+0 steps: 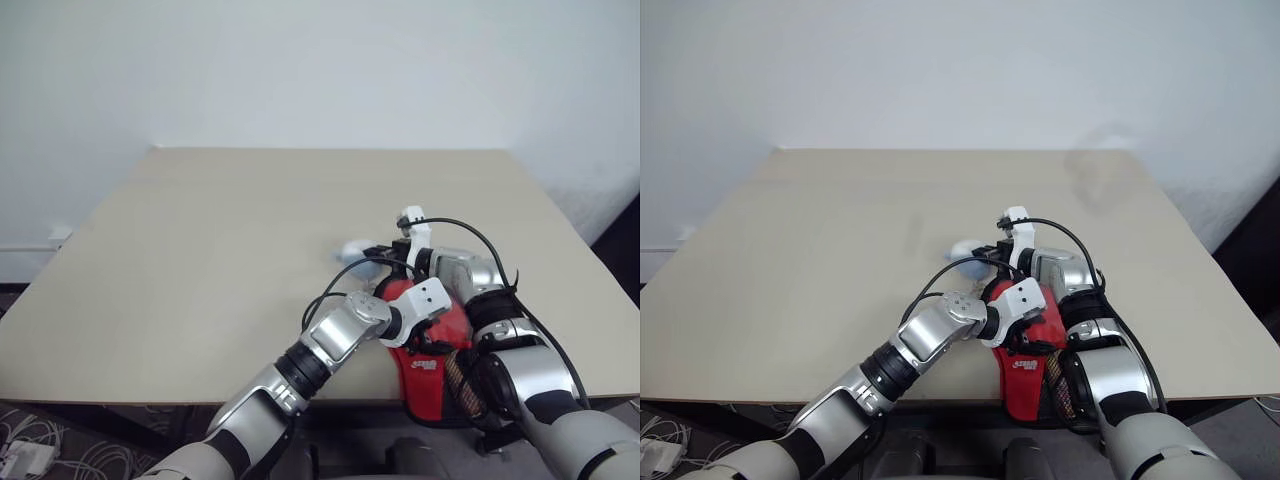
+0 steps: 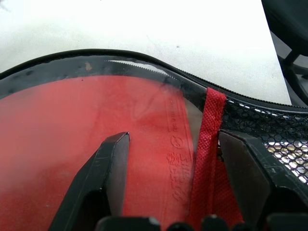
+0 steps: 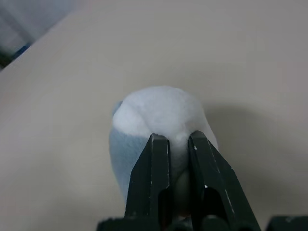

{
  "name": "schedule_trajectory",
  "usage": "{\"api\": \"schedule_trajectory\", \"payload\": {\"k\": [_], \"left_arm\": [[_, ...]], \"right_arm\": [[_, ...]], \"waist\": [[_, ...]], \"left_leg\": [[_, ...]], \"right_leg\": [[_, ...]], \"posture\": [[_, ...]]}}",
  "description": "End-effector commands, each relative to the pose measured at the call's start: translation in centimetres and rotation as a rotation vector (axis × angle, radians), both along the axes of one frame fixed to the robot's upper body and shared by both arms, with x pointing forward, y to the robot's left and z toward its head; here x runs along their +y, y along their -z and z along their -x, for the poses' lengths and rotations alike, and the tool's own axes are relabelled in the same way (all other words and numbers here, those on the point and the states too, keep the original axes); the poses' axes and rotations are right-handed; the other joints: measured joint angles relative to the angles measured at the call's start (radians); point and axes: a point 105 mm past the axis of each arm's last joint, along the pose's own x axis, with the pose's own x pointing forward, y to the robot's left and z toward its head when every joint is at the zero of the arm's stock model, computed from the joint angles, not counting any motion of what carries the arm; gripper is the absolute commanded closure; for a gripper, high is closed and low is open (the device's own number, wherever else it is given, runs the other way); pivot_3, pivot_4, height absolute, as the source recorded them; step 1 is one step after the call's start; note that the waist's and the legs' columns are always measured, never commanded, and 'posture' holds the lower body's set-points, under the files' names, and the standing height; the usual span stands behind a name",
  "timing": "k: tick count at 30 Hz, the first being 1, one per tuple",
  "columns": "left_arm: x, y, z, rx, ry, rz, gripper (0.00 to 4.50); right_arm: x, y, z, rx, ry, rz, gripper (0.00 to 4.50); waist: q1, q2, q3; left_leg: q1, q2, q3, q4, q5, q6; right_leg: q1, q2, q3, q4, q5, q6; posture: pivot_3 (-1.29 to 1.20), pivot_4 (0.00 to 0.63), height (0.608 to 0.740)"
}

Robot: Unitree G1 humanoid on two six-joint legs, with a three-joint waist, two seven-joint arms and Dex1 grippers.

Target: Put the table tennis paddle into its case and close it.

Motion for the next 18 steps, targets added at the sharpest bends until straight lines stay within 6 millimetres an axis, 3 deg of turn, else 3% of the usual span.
{"api": "schedule_trajectory", "payload": {"k": [1,9,18], "left_arm": [[2.0,4.0,0.4,0.102,-0.053,-0.154,1.41],[2.1,4.0,0.1,0.11,-0.07,-0.156,1.41],[2.1,4.0,0.0,0.12,-0.08,-0.153,1.41]], "right_arm": [[-1.5,-3.8,-2.7,-0.137,0.187,-0.057,4.46],[-7.0,-4.3,-4.1,-0.223,0.419,0.035,4.46],[-13.5,-4.9,-3.3,-0.272,0.542,0.128,4.46]], "waist": [[0.0,0.0,0.0],[0.0,0.0,0.0],[0.001,0.0,0.0]], "left_leg": [[0.0,0.0,0.0,0.0,0.0,0.0],[0.0,0.0,0.0,0.0,0.0,0.0],[0.0,0.0,0.0,0.0,0.0,0.001]], "right_leg": [[0.0,0.0,0.0,0.0,0.0,0.0],[0.001,0.0,0.0,0.0,0.0,0.0],[0.002,0.0,0.001,-0.001,0.0,0.0]], "posture": [[0.0,0.0,0.74],[0.0,0.0,0.74],[0.0,0.0,0.74]]}}
